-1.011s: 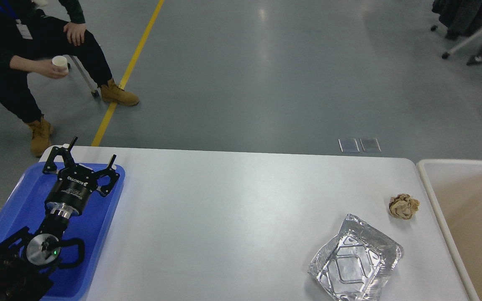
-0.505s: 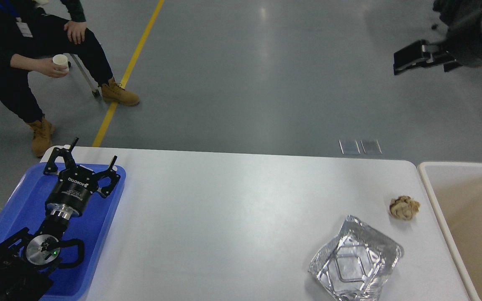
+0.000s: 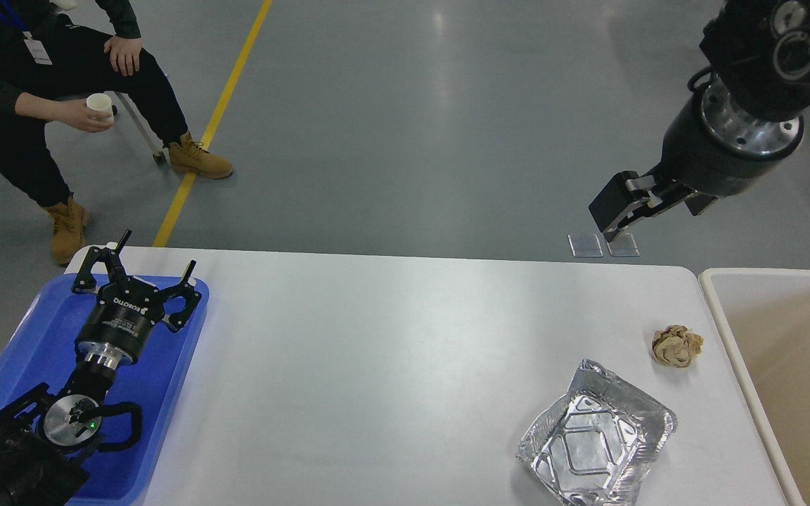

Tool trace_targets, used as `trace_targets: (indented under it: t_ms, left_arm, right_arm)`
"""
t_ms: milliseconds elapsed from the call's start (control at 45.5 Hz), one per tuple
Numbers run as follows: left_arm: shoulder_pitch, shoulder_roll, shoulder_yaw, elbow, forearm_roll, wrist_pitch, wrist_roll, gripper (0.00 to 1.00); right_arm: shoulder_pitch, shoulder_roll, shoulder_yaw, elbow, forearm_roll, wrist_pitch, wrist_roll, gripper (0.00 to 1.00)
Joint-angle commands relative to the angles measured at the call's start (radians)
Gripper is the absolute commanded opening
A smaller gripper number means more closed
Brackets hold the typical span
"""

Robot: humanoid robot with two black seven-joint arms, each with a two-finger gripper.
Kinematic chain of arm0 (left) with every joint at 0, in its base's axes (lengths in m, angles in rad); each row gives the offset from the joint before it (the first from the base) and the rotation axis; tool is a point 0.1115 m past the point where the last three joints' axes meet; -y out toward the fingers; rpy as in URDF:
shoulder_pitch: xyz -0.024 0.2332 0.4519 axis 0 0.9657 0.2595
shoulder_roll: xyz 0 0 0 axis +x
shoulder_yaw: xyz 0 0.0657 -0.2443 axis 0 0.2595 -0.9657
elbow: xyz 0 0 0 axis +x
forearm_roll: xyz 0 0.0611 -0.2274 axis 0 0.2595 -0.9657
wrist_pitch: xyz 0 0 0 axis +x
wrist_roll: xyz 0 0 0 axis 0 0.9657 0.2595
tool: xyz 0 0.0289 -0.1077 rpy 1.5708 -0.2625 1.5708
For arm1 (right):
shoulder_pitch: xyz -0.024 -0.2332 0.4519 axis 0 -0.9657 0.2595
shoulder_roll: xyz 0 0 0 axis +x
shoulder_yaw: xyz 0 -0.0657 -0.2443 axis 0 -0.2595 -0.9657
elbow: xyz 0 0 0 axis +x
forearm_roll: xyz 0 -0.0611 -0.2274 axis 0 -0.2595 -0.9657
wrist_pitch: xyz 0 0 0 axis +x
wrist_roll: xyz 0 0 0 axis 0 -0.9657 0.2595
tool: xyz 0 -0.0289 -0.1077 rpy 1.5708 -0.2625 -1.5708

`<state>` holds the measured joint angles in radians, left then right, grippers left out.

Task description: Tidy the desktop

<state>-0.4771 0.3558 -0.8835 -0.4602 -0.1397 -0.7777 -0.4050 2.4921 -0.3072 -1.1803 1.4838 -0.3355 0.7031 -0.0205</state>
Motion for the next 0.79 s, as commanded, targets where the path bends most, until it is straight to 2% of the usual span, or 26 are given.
trace_targets:
  t_ms: [0,308,769]
  left_arm:
    - [0.0,-0.001,-0.002,0.0,0.0,0.0,0.0,0.99]
    - [0.002,-0.001,-0.002,0.0,0.0,0.0,0.0,0.99]
    - [0.002,-0.001,-0.003,0.0,0.0,0.0,0.0,0.99]
  right_arm:
    - [-0.035,0.066,-0.018,0.018,0.084,0.038,-0.007,1.0]
    - [-0.071,0.062,-0.143,0.01,0.283,0.05,-0.013,1.0]
    - [-0.094,0.037,-0.202,0.009,0.329,0.065,-0.009,1.0]
